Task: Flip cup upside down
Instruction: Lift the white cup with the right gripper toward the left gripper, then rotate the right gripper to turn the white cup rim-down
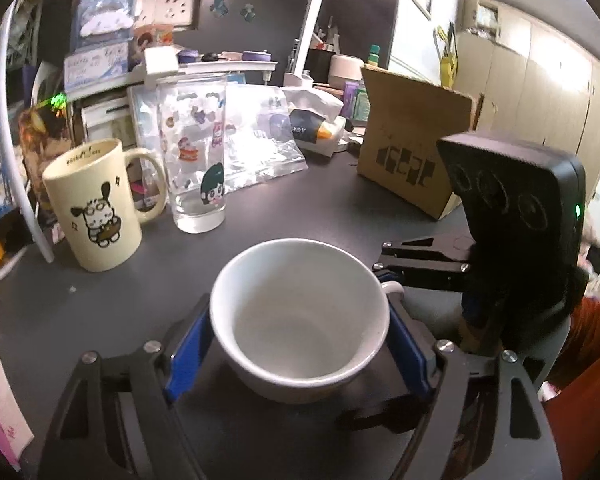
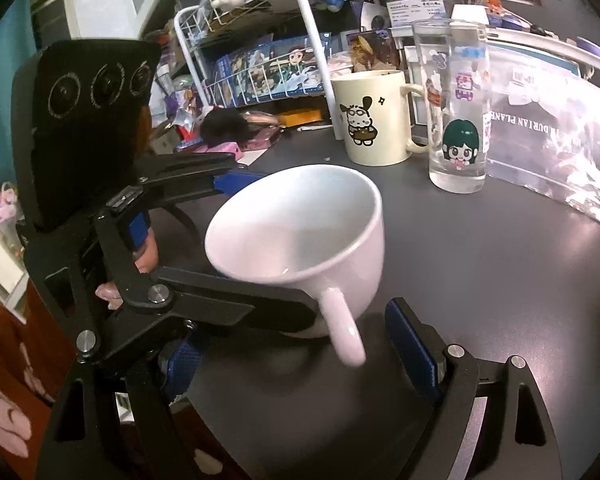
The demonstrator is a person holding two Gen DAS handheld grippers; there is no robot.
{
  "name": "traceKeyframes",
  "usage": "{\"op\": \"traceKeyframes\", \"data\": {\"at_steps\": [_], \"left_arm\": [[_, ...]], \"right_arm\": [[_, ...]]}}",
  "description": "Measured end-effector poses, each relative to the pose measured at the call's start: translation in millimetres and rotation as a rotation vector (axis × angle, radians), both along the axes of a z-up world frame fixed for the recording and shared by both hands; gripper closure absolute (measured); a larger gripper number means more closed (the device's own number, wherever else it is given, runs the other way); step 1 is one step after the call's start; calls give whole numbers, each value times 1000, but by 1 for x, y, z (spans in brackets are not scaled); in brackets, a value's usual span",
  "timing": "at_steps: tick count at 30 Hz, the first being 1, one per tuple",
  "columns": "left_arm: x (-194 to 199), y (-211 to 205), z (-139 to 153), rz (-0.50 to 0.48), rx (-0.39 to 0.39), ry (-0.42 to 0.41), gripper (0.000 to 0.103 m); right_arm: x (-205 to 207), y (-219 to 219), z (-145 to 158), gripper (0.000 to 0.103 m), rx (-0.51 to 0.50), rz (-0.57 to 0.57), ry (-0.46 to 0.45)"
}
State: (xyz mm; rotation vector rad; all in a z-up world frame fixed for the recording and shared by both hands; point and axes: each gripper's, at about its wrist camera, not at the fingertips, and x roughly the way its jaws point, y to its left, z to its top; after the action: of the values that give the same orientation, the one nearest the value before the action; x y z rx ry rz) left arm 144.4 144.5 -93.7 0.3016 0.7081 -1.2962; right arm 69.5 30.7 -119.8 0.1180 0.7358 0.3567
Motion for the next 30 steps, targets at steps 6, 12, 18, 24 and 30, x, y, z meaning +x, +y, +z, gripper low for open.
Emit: {"op": "traceKeyframes", "data": {"at_steps": [6, 12, 18, 24, 30], "left_arm": [[33, 18, -7, 67, -107, 249, 25], [49, 36, -15, 106, -155, 401, 25], [55, 45, -18, 124, -173, 437, 25], [62, 50, -21, 145, -173, 448, 25], [60, 52, -15, 140, -153, 384, 24]], "right_arm": [[10, 8, 5, 20, -24, 14, 1], [26, 19, 15, 20, -97, 70, -13], [44, 29, 20, 20, -175, 188, -10], [57, 41, 19, 23, -268, 285, -7], [55, 52, 21, 24, -359, 305, -26]]}}
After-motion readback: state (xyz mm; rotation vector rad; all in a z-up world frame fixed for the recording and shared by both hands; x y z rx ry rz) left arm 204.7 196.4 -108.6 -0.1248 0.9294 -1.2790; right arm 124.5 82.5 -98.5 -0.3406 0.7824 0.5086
